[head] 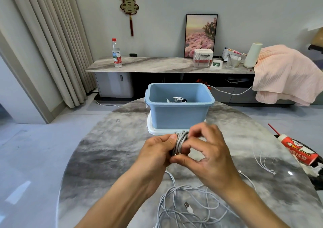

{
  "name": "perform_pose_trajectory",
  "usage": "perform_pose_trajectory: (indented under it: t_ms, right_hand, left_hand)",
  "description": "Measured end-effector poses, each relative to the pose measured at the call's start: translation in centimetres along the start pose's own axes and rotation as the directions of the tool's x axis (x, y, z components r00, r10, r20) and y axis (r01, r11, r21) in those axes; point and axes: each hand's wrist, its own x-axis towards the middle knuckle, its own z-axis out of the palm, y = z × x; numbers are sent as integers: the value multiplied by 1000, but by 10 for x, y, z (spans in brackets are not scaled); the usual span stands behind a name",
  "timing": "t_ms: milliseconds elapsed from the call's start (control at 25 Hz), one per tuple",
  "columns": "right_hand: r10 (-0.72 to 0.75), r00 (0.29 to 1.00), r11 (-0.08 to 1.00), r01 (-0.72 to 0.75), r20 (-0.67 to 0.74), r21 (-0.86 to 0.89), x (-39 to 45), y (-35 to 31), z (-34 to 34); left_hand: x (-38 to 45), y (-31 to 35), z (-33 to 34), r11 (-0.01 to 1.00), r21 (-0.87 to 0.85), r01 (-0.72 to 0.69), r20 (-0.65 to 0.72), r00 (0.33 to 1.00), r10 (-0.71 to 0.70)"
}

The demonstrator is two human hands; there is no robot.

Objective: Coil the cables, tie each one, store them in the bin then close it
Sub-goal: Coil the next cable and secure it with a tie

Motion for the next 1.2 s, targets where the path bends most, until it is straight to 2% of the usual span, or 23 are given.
perform_pose_trajectory:
  t_ms: [80,160,200,320,520,600,680,760,800,920,1040,1120,1200]
  right_hand:
    - [44,991,999,-44,127,1,6,5,-10]
    - [147,923,974,-197,357,110,5,7,-16]
    - [136,904,975,-195,405,107,2,6,-15]
    - [84,942,989,-119,325,88,-6,0,-7]
    - [178,971,963,-205,159,173,-8,-8,2]
    - [256,963,943,-269,89,195,-8,-11,3]
    - [348,937,910,-343,21,232,-7,-14,4]
    - [480,877,805,-454,31,381,-7,-16,5]
    - [544,837,723,-504,60,472,-6,-19,5]
    - [706,693,443,-590,143,675,-2,-27,4]
    - [787,563,210,-628,251,749,2,-34,0]
    - [795,523,140,-650,306,747,2,-38,-3]
    - [799,502,105,-657,330,746,2,-41,-4]
  left_hand:
    - [1,2,1,998,57,10,44,999,-12]
    - [0,2,1,993,113,45,61,997,-52]
    - [-1,1,0,989,130,66,57,996,-74]
    - [-1,1,-3,990,122,67,-22,998,-65]
    - [-2,-4,10,987,90,-133,-154,977,145]
    - [-2,-9,13,969,103,-224,-113,965,235]
    - [-4,-6,11,949,156,-272,65,962,265]
    - [-6,-3,8,911,262,-317,280,929,243]
    - [-6,-3,5,890,313,-332,324,918,228]
    - [-2,-7,-1,803,442,-400,311,908,281]
    - [-1,-9,-4,672,515,-532,337,847,411]
    - [-2,-8,-4,551,581,-598,358,797,487]
    - [-4,-10,-3,377,654,-656,428,731,531]
